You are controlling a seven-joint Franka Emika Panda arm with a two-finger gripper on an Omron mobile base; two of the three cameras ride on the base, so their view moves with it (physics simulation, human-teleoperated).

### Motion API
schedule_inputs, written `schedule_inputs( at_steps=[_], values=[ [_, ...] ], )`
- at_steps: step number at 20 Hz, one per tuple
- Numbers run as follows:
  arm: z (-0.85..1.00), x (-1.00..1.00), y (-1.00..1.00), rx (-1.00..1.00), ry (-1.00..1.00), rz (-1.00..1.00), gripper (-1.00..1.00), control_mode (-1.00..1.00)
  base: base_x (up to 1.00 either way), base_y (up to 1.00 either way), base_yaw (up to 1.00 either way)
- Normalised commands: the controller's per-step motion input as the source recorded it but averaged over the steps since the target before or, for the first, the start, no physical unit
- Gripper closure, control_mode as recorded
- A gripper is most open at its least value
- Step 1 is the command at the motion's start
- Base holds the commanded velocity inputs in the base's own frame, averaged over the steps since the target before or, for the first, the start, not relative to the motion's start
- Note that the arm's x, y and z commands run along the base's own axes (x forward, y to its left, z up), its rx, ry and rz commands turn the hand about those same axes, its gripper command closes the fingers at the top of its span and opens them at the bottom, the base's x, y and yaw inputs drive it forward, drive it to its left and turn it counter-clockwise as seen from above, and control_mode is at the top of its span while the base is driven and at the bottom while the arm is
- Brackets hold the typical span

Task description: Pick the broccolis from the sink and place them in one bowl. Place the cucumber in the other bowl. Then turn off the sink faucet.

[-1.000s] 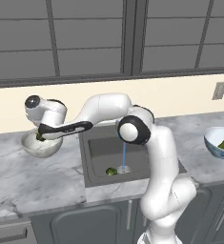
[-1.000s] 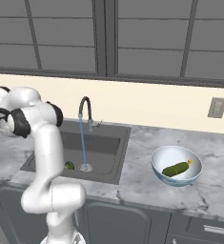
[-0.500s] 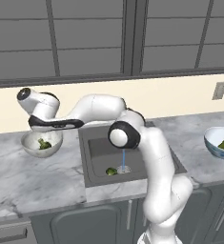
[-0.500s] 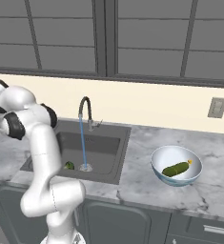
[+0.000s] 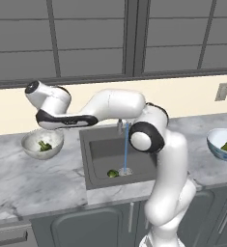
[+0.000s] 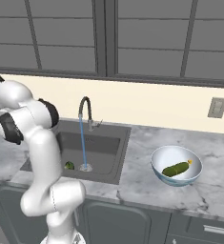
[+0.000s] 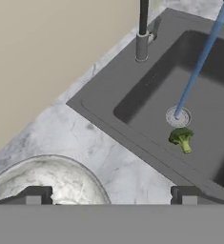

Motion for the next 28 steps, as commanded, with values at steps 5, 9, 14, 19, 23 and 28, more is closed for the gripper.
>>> schedule_inputs(
  at_steps=[5,9,14,19,23,28],
  values=[
    [0.0,-0.64,-0.98,0.0,0.0,0.13,-1.0,-1.0,0.0,0.0,0.0],
    [0.0,-0.45,-0.99,0.04,0.02,0.14,-1.0,-1.0,0.0,0.0,0.0],
    [0.02,-0.1,-0.77,0.06,0.16,0.28,-1.0,-1.0,0.0,0.0,0.0],
    [0.0,0.0,-0.49,0.0,0.36,0.46,-1.0,-1.0,0.0,0.0,0.0],
    [0.0,0.0,-0.37,0.0,0.39,0.44,-1.0,-1.0,0.0,0.0,0.0],
    [-0.01,0.01,-0.44,0.0,0.11,0.17,-1.0,-1.0,0.0,0.0,0.0]
  ],
)
